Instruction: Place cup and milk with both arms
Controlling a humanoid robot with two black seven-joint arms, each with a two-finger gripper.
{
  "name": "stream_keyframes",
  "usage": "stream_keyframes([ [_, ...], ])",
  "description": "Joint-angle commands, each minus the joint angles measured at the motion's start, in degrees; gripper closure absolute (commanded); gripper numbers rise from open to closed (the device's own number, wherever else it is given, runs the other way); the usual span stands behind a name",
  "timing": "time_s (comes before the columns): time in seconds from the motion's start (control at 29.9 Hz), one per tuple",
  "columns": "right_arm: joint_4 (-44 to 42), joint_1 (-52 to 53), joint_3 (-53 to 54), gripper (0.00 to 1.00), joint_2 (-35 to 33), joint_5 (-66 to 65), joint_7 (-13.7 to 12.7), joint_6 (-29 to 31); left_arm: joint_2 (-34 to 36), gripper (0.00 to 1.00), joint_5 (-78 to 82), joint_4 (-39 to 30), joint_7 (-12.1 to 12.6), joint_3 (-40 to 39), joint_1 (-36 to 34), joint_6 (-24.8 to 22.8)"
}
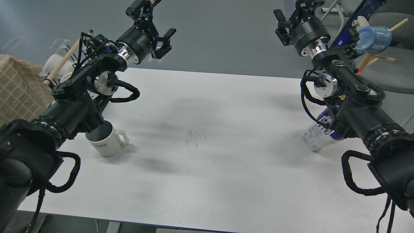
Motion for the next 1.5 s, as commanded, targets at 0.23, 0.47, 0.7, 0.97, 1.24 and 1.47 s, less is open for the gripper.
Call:
stream_keyframes([
  [0.23,-0.1,0.1,-0.5,0.00,0.0,1.7,-0.2,0.2,0.1,0.01,-0.1,-0.2,-0.6,-0.1,0.4,-0.1],
  [0.47,-1.1,0.1,-0.5,0.00,0.0,1.9,0.4,0.7,0.3,0.01,-0.4,-0.8,-0.6,-0.2,0.6,-1.0],
  [0.7,-1.1,0.8,-0.5,0.00,0.0,2.0,0.4,0.7,0.0,0.01,-1.8,-1.0,-0.8,-0.2,0.7,-1.1],
  [0.97,-1.1,0.5,-0.5,0.00,0.0,2.0,0.7,0.7,0.2,0.01,-1.8,-1.0,-1.1,-0.2,0.7,-1.1],
  [1.24,-1.1,0.7,-0.5,0.00,0.0,2.0,0.8,0.7,0.6,0.01,-1.8,-2.1,-1.0,0.0,0.7,-1.1],
  [1.47,-1.1,0.5,-0.5,0.00,0.0,2.0,0.8,0.6,0.7,0.01,-1.3,-2.3,-0.9,0.7,0.7,-1.1],
])
